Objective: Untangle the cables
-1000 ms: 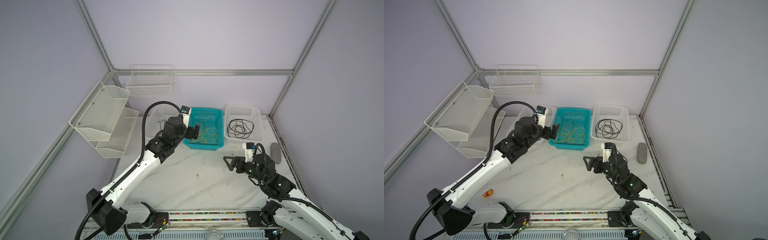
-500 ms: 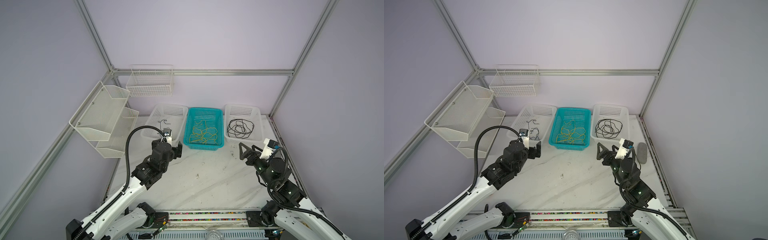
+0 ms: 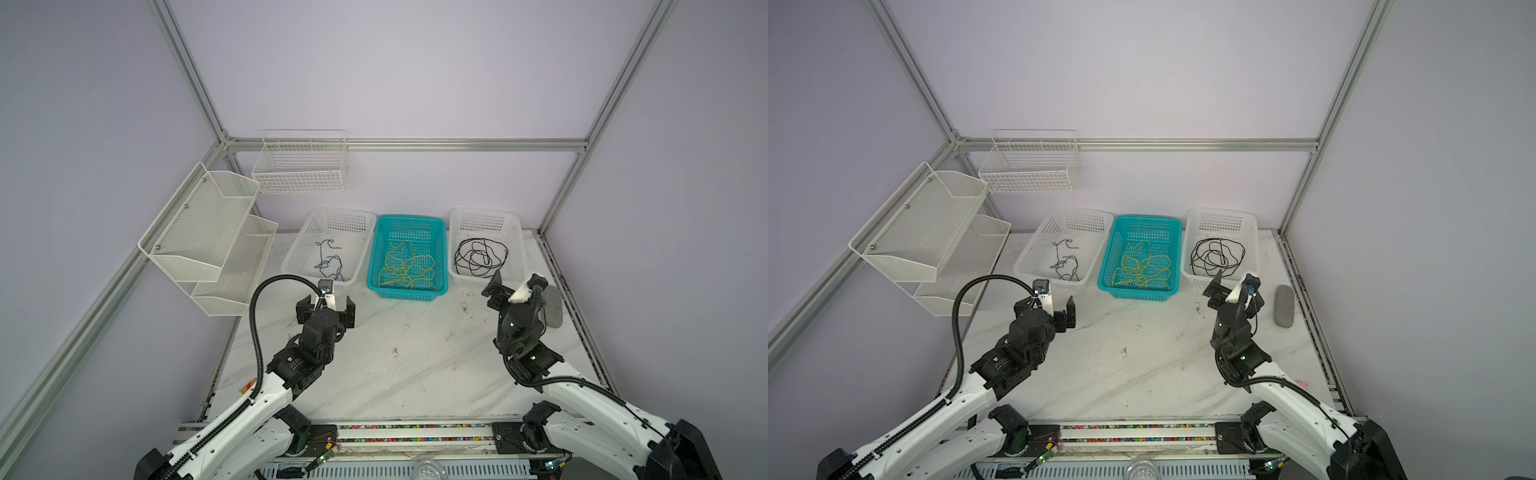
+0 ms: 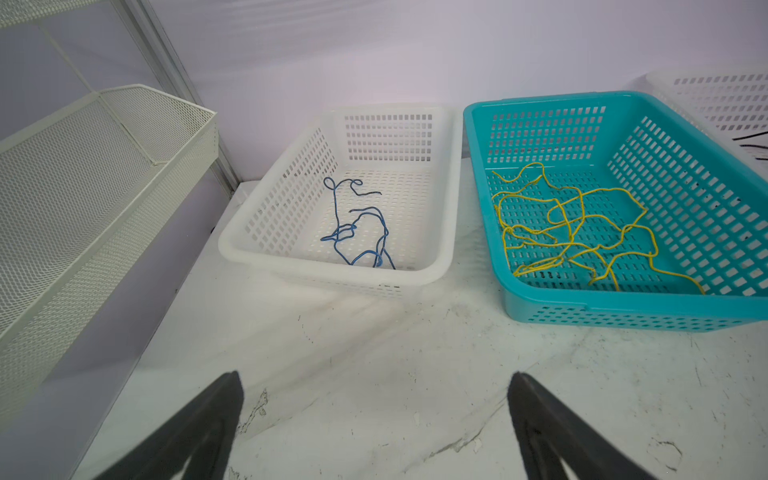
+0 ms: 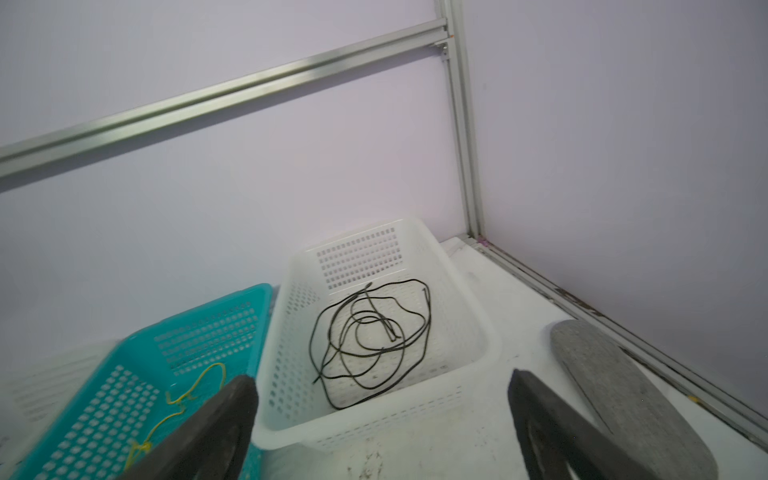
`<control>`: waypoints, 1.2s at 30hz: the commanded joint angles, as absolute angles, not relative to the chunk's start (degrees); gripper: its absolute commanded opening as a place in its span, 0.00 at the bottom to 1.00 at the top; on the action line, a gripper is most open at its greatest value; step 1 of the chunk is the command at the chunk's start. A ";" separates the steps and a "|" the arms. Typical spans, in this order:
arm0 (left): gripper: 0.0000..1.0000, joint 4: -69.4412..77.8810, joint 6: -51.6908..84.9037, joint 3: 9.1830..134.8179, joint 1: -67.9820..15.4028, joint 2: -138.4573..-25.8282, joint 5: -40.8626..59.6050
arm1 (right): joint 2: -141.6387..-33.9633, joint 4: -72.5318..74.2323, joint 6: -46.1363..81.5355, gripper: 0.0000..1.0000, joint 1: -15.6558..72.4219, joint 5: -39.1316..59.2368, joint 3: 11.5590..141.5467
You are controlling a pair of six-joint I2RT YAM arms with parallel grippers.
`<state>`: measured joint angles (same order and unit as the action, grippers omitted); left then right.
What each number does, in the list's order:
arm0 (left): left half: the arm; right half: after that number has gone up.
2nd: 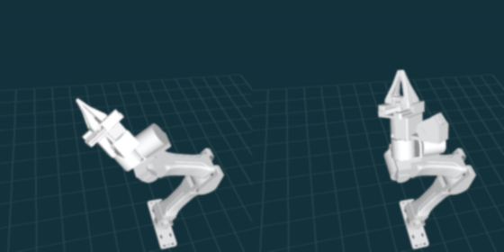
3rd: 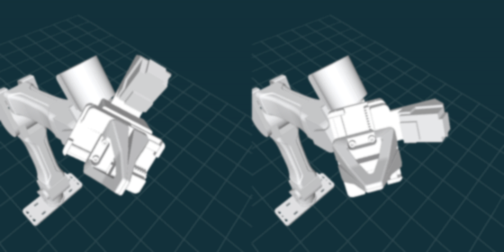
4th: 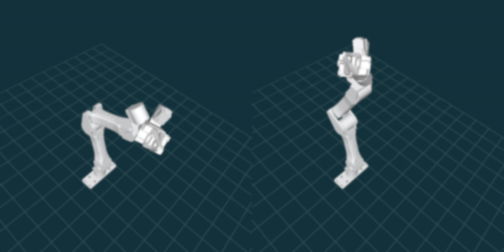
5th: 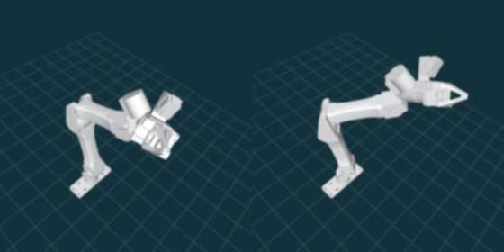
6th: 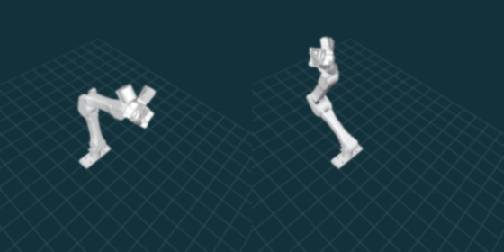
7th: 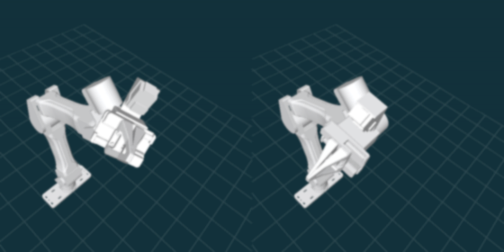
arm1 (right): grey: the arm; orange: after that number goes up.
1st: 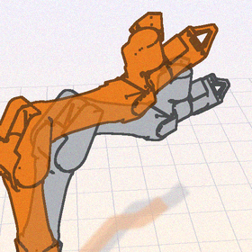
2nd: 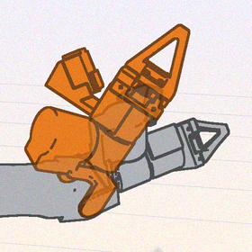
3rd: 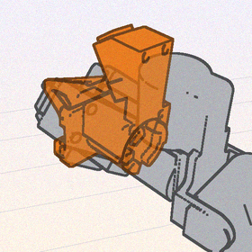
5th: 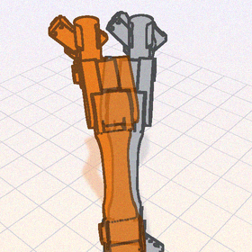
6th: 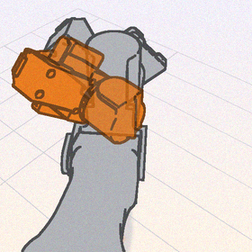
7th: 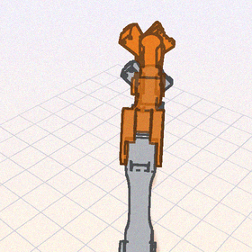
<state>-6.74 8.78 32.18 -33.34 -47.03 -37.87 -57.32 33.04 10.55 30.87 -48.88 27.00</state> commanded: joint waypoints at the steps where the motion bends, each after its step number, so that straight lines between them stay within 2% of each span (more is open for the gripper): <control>1: 1.00 -1.79 7.58 29.48 -32.88 -45.84 -39.74 | -63.76 42.41 6.77 0.97 29.00 -54.36 29.00; 12: 1.00 3.16 5.62 25.94 -32.51 -45.03 -41.14 | -81.23 55.79 -0.79 0.97 20.20 -49.31 27.67; 21: 0.99 3.51 4.94 25.50 -32.41 -45.56 -41.22 | -90.17 67.57 -3.30 0.97 15.11 -43.69 26.02; 25: 1.00 4.56 4.66 25.08 -32.39 -45.50 -41.03 | -92.48 70.94 -3.23 0.97 13.07 -40.27 25.49; 28: 1.00 4.57 4.57 25.06 -32.40 -45.90 -41.04 | -95.12 76.11 -8.14 0.97 12.43 -38.25 25.22; 36: 1.00 4.81 4.56 24.92 -32.34 -45.45 -40.37 | -94.23 76.20 -9.39 0.97 12.13 -33.05 24.38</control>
<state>2.17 5.15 26.98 -32.64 -46.06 -39.88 -95.26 72.27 -7.07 12.36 -36.03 25.50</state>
